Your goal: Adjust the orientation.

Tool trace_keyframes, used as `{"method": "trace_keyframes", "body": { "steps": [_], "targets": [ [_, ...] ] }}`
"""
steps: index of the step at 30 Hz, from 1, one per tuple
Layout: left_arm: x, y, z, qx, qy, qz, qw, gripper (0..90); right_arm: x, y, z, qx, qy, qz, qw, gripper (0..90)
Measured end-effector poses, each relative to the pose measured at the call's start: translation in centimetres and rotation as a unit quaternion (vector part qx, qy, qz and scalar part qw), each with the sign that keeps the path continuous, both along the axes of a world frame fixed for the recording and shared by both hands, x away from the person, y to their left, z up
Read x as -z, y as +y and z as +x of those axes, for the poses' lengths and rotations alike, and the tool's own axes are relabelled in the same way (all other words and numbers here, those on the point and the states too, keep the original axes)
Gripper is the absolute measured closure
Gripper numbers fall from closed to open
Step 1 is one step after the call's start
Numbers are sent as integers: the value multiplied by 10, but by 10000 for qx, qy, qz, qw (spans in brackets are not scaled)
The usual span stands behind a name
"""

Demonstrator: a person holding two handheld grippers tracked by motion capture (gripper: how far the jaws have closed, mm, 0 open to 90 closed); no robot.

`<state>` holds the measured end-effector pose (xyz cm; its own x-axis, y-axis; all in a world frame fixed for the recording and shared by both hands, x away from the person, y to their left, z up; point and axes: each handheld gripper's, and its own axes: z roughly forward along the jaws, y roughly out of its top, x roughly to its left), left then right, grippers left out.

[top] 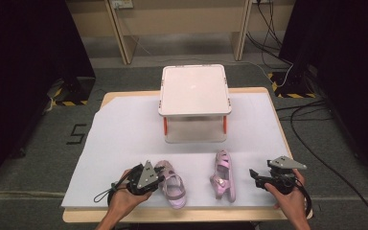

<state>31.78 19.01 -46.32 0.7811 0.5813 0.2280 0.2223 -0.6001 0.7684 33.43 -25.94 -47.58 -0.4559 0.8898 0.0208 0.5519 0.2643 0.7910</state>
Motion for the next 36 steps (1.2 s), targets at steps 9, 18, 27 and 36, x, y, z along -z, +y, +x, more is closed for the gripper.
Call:
{"method": "trace_keyframes", "body": {
  "steps": [9,18,27,36],
  "targets": [
    [3,17,-7,-515,281,-460,9972,520,0,1,0,-6,17,21,10000,217],
    [-13,14,-26,-887,323,-1402,9856,233,1,0,1,22,31,68,10000,217],
    [-6,-8,-29,-884,407,-1261,9872,174,4,-3,4,24,60,72,10000,217],
    [-7,-6,-29,-914,399,-699,9926,220,4,-2,4,2,76,100,9999,217]
  ]
}}
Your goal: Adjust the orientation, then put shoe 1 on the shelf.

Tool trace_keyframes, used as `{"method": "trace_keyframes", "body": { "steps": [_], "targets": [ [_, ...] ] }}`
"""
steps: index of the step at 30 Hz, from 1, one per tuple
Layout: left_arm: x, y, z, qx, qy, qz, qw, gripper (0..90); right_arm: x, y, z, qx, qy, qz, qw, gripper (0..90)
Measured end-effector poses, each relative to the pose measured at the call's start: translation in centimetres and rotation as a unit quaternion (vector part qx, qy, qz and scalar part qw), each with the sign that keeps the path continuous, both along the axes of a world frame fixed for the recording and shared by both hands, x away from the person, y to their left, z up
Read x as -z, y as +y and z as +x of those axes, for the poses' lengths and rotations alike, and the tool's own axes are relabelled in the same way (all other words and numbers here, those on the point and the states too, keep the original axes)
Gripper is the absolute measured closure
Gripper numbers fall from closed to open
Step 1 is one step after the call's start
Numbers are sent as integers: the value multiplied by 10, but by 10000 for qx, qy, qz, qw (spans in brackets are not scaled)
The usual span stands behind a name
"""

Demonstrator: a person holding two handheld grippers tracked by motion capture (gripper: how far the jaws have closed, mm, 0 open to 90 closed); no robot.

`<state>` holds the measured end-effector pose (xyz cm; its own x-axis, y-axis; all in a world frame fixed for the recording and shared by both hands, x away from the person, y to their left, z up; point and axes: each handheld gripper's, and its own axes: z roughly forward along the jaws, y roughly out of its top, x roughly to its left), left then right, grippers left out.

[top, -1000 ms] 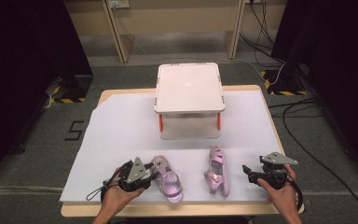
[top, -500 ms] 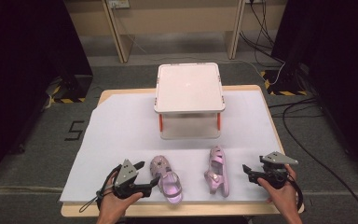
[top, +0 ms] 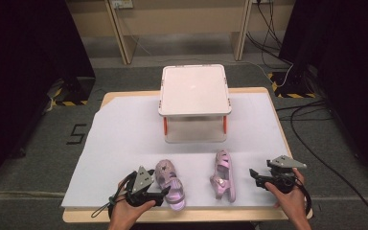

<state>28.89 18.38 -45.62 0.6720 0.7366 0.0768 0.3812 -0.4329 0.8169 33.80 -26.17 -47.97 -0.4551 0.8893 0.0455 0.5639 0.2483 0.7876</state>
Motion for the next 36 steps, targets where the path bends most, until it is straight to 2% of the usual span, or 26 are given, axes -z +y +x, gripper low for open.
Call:
{"method": "trace_keyframes", "body": {
  "steps": [1,3,4,10,11,17,19,20,21,22,23,24,26,27,30,33,34,36],
  "targets": [
    [0,0,0,0,0,0,10000,233,0,0,0,0,0,0,10000,217],
    [-1,4,0,-67,-89,141,9998,241,0,0,1,-1,11,3,10000,217],
    [-1,6,-1,-66,-90,121,9999,248,0,-1,1,-4,2,-5,10000,217],
    [0,-2,-2,145,-160,168,9996,291,1,2,2,-5,43,3,10000,217],
    [2,-7,1,227,-153,336,9991,304,1,3,2,-22,39,-7,10000,217],
    [8,-13,8,367,-165,489,9980,541,1,2,3,-53,20,-29,10000,217],
    [8,-15,9,453,-169,434,9979,643,1,1,3,-43,10,-19,10000,217],
    [8,-16,9,442,-229,417,9979,643,1,1,3,-43,10,-19,10000,217],
    [6,-16,9,450,-304,450,9975,721,1,0,3,-24,16,-10,10000,217],
    [5,-16,9,436,-400,448,9972,721,1,0,3,-24,16,-10,10000,217],
    [3,-14,9,433,-466,493,9968,775,0,0,2,-6,17,-9,10000,217],
    [2,-12,9,420,-525,541,9963,785,0,0,2,-4,4,-3,10000,217],
    [0,-6,10,449,-499,483,9966,794,0,0,3,-14,1,-12,10000,218],
    [-2,-1,12,441,-516,368,9970,798,0,0,3,-28,5,-29,10000,218],
    [-7,2,14,464,-547,298,9970,803,0,0,2,-7,13,-16,10000,218],
    [-17,5,16,475,-682,267,9962,804,0,-1,2,26,2,-8,10000,218],
    [-24,6,17,473,-751,223,9958,804,0,-1,2,22,5,-2,10000,218],
    [-29,7,18,492,-779,218,9955,804,0,-1,2,22,-7,5,10000,218]
  ]
}}
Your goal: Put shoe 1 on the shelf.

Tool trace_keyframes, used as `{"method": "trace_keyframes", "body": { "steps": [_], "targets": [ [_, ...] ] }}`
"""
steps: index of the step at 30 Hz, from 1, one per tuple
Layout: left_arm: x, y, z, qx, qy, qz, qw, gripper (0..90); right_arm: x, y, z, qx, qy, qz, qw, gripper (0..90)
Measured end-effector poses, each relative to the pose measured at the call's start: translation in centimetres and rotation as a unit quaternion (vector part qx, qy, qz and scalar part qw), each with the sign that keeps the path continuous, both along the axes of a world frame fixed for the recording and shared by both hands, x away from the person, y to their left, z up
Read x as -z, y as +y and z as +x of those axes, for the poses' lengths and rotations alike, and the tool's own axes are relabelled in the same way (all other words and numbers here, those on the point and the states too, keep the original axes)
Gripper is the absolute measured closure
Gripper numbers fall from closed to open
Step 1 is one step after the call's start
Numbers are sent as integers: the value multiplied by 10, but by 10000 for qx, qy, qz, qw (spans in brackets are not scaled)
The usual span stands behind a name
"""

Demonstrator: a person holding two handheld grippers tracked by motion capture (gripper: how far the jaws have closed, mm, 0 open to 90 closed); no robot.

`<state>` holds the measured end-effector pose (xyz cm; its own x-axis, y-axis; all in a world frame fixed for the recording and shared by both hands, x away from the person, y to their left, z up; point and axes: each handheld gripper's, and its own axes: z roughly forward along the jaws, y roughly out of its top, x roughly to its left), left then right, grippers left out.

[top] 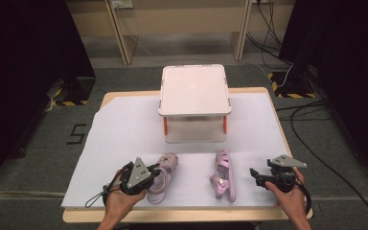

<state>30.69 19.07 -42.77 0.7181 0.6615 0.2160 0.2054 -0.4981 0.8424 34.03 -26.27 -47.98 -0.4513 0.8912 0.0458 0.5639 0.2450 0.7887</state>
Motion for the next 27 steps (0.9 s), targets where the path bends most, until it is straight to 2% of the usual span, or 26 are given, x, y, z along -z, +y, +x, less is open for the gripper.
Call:
{"method": "trace_keyframes", "body": {
  "steps": [9,15,23,24,25,27],
  "targets": [
    [-35,8,9,-11,-203,-232,9995,802,-1,0,0,16,-14,16,10000,219],
    [-57,9,15,71,-268,-368,9989,803,-1,0,0,6,-20,4,10000,219],
    [-92,7,28,61,-456,-406,9981,803,-1,0,0,9,-23,-5,10000,219],
    [-102,4,33,58,-510,-394,9979,804,-1,-1,0,16,-22,-9,10000,219],
    [-102,4,33,58,-510,-394,9979,803,-1,-1,0,16,-22,-9,10000,219],
    [-111,0,38,56,-552,-355,9978,804,0,-1,1,25,-37,-18,10000,219]
  ]
}}
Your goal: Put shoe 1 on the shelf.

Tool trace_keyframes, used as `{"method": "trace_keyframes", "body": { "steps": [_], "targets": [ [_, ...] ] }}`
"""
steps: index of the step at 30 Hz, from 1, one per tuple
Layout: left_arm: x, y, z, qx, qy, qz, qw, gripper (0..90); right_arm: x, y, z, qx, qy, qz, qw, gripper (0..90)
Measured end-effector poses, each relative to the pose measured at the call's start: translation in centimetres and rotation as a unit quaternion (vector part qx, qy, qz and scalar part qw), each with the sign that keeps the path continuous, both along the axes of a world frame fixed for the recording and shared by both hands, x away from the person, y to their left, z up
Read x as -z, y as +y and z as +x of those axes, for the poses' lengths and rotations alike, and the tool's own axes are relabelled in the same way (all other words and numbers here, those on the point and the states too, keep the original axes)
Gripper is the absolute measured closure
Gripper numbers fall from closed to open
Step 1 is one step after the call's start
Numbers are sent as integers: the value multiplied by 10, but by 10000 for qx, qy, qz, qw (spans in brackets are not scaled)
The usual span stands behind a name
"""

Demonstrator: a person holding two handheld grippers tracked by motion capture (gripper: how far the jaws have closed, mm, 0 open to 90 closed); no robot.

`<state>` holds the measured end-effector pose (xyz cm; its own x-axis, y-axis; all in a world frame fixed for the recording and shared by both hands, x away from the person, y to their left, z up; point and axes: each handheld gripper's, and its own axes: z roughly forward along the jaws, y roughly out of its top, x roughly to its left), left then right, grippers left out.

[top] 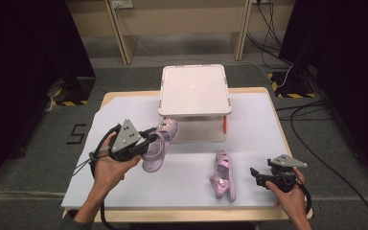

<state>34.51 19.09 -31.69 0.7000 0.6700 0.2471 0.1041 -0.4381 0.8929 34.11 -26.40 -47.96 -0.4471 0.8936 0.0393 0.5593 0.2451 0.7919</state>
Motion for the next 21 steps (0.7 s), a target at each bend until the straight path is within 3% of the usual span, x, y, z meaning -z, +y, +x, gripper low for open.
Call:
{"method": "trace_keyframes", "body": {
  "steps": [7,9,12,13,16,18,21],
  "targets": [
    [-28,-15,25,-63,-71,67,9999,803,0,0,0,-10,-7,11,10000,219],
    [-35,-21,40,-194,-137,122,9996,803,0,0,0,-7,-3,24,10000,219],
    [-38,-25,51,-305,-161,156,9993,803,-1,0,0,-16,-8,41,10000,219],
    [-40,-30,64,-420,-159,191,9988,803,-1,0,0,-20,-10,45,10000,219],
    [-40,-34,77,-499,-179,249,9983,803,0,0,0,-26,-8,44,10000,219],
    [-39,-41,96,-617,-181,316,9974,803,-1,0,0,-28,-1,72,10000,219],
    [-38,-46,108,-693,-243,382,9966,803,-1,0,0,-36,-3,92,10000,219]
  ]
}}
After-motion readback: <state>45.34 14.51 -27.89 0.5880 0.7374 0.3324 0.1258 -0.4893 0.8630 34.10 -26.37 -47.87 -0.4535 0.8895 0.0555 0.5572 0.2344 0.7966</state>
